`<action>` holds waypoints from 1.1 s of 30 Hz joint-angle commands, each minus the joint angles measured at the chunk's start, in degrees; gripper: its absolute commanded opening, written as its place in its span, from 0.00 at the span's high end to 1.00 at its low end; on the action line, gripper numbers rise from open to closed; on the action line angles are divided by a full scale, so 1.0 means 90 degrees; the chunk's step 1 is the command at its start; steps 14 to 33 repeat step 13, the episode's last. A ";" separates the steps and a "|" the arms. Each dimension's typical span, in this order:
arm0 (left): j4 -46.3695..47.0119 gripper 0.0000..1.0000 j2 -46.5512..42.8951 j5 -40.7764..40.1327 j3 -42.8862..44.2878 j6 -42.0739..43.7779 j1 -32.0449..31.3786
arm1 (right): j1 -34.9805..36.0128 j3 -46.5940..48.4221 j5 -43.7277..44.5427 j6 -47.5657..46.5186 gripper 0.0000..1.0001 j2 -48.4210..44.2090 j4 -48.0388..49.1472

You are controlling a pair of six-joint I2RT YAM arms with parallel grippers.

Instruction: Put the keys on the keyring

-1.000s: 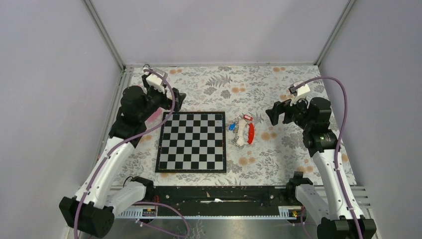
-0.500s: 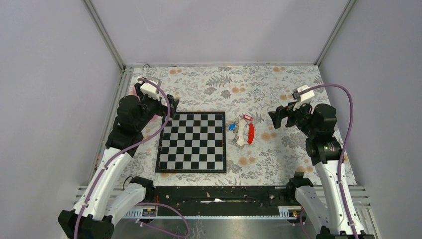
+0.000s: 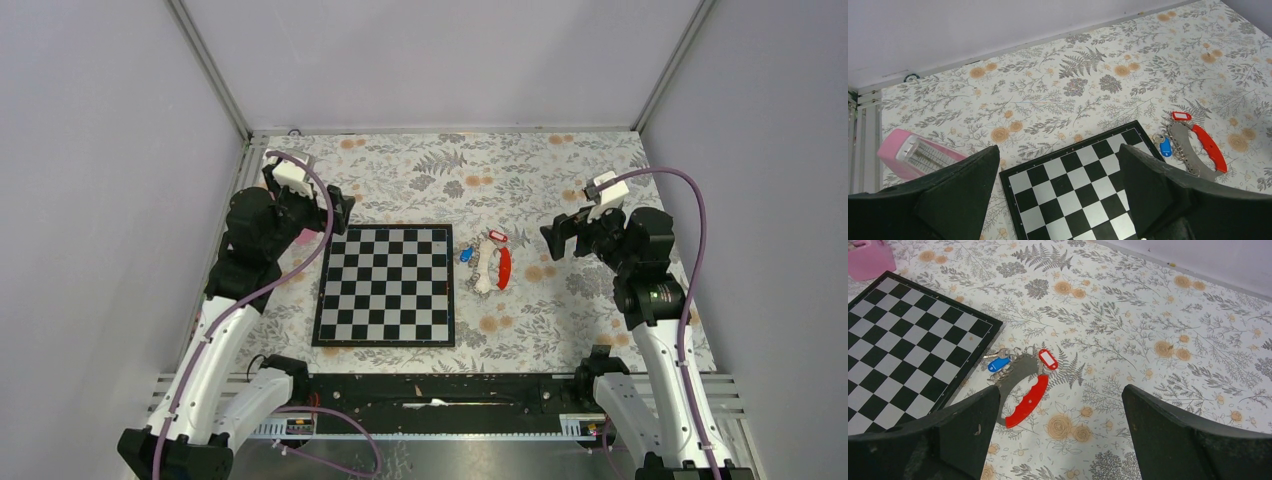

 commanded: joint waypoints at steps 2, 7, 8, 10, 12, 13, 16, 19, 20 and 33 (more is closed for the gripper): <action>0.0212 0.01 -0.0023 0.0230 0.0040 -0.0117 0.0079 | -0.0017 -0.0017 -0.0137 -0.0143 0.01 -0.0116 -0.0071; 0.0233 0.01 -0.0010 0.0217 -0.0011 -0.0113 0.0102 | -0.0015 -0.0037 -0.0077 -0.0146 0.01 -0.0123 -0.0062; 0.0248 0.01 -0.0014 0.0236 -0.0031 -0.0118 0.0103 | -0.0023 -0.0055 -0.0092 -0.0131 0.01 -0.0132 -0.0044; 0.0263 0.01 0.0001 0.0303 -0.0062 -0.0123 0.0120 | -0.0017 -0.0066 -0.0111 -0.0126 0.01 -0.0145 -0.0050; 0.0246 0.01 0.0001 0.0357 -0.0065 -0.0132 0.0132 | -0.0017 -0.0055 -0.0087 -0.0122 0.01 -0.0145 -0.0052; 0.0236 0.01 0.0001 0.0362 -0.0065 -0.0133 0.0138 | -0.0022 -0.0041 -0.0078 -0.0120 0.01 -0.0136 -0.0062; 0.0236 0.01 0.0001 0.0362 -0.0065 -0.0133 0.0138 | -0.0022 -0.0041 -0.0078 -0.0120 0.01 -0.0136 -0.0062; 0.0236 0.01 0.0001 0.0362 -0.0065 -0.0133 0.0138 | -0.0022 -0.0041 -0.0078 -0.0120 0.01 -0.0136 -0.0062; 0.0236 0.01 0.0001 0.0362 -0.0065 -0.0133 0.0138 | -0.0022 -0.0041 -0.0078 -0.0120 0.01 -0.0136 -0.0062; 0.0236 0.01 0.0001 0.0362 -0.0065 -0.0133 0.0138 | -0.0022 -0.0041 -0.0078 -0.0120 0.01 -0.0136 -0.0062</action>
